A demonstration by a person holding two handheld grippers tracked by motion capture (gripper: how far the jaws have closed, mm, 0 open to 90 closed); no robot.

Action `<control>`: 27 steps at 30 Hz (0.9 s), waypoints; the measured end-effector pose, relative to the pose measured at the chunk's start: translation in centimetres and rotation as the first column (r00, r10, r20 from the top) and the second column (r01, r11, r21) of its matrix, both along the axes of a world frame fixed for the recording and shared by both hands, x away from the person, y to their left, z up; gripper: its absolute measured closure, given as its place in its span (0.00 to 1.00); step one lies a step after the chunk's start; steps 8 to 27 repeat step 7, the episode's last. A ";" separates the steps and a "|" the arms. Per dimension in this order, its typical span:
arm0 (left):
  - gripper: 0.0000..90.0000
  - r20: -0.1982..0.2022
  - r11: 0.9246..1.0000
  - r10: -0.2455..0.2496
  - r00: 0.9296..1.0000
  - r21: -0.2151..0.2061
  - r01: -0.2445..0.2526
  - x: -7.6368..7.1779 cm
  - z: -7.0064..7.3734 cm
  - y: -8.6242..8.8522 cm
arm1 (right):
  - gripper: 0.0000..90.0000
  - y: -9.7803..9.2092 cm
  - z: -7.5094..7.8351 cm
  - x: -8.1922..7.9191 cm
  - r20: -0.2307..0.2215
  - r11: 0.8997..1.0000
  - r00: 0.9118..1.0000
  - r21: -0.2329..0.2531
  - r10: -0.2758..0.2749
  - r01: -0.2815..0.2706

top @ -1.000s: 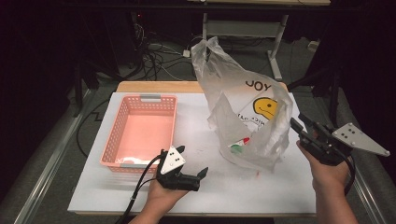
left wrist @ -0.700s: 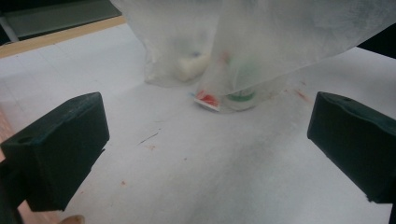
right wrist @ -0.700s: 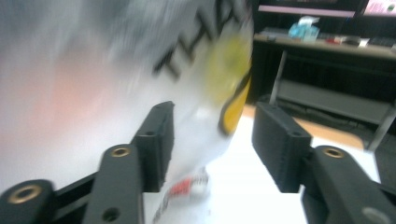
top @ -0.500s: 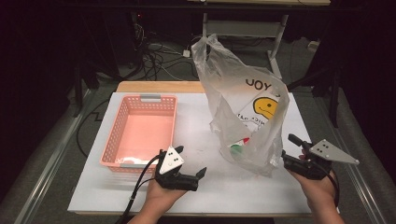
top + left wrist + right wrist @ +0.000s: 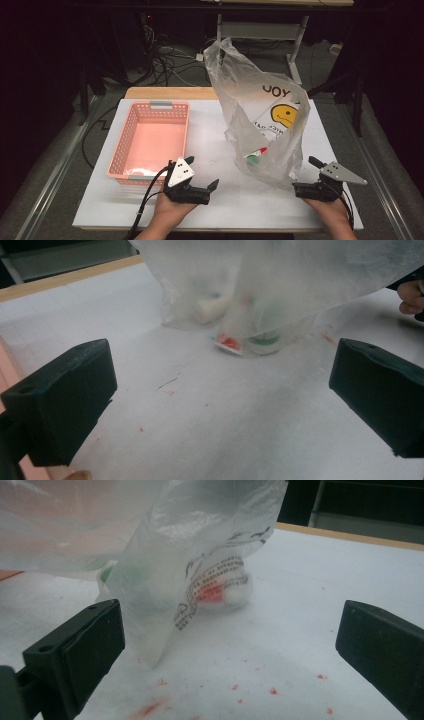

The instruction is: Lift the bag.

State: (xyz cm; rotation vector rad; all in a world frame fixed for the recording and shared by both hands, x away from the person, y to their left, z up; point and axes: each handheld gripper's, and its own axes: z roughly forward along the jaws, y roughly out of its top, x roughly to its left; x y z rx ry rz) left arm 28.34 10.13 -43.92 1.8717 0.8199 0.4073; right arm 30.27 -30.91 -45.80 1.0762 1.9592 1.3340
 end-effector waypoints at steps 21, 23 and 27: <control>0.00 0.000 1.000 0.006 1.000 -0.003 -0.006 -0.1 0.0 0.1 | 0.00 0.1 -0.1 -0.1 0.009 1.000 1.000 -0.010 -0.005 0.005; 0.00 0.000 1.000 0.006 1.000 -0.003 -0.006 -0.1 0.0 0.1 | 0.00 0.1 -0.1 -0.1 0.009 1.000 1.000 -0.010 -0.005 0.005; 0.00 0.000 1.000 0.006 1.000 -0.003 -0.006 -0.1 0.0 0.1 | 0.00 0.1 -0.1 -0.1 0.009 1.000 1.000 -0.010 -0.005 0.005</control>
